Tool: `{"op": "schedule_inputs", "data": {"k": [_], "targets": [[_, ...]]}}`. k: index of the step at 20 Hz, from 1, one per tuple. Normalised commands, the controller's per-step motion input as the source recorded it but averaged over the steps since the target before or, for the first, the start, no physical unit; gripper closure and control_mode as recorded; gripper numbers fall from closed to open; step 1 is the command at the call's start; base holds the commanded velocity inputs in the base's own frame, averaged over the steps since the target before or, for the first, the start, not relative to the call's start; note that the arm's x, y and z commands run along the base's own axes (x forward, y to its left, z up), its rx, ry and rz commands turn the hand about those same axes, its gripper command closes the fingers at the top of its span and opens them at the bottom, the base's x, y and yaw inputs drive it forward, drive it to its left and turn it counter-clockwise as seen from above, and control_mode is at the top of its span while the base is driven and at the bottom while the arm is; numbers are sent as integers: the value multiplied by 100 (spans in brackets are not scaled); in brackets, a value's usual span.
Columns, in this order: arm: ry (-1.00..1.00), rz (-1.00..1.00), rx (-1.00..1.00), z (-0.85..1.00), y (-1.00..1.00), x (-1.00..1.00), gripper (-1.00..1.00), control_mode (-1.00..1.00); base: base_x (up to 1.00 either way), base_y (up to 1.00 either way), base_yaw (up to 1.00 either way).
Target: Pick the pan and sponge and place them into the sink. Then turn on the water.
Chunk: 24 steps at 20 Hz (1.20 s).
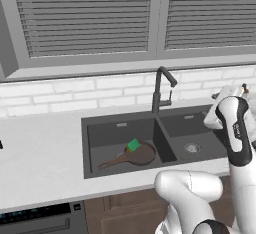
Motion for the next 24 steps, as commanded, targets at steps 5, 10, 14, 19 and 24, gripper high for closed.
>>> {"op": "schedule_inputs", "data": {"k": [5, 10, 14, 19, 24], "targets": [[11, 0, 10, -23, -3, 77, -100, -100, 0, 0, 0], [5, 0, 2, -30, 0, 83, -100, -100, 0, 0, 0], [0, 0, 0, -47, 0, 71, -100, -100, 0, 0, 0], [0, 0, 2, -46, 0, 54, -100, -100, 0, 0, 0], [-1, 0, 5, -40, -6, 36, -100, -100, 0, 0, 0]]}}
